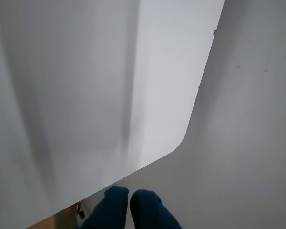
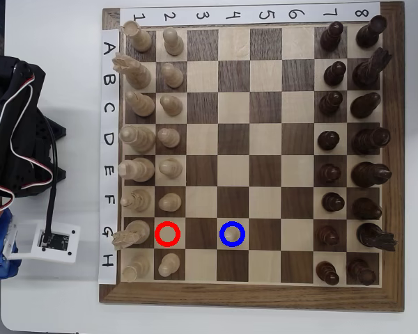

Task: Move the piece to destination

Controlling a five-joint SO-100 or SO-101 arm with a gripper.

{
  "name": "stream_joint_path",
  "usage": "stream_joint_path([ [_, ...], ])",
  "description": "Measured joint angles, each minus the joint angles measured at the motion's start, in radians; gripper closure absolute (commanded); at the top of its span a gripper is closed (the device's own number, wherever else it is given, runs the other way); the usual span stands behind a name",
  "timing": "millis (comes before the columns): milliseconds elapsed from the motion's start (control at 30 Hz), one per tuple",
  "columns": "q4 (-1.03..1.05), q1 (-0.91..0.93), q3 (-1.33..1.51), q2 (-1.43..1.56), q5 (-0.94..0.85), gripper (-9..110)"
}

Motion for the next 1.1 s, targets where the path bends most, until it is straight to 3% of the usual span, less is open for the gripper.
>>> stream_joint_path([
  [1100, 0.0, 0.02, 0.0, 0.0, 0.101, 101],
])
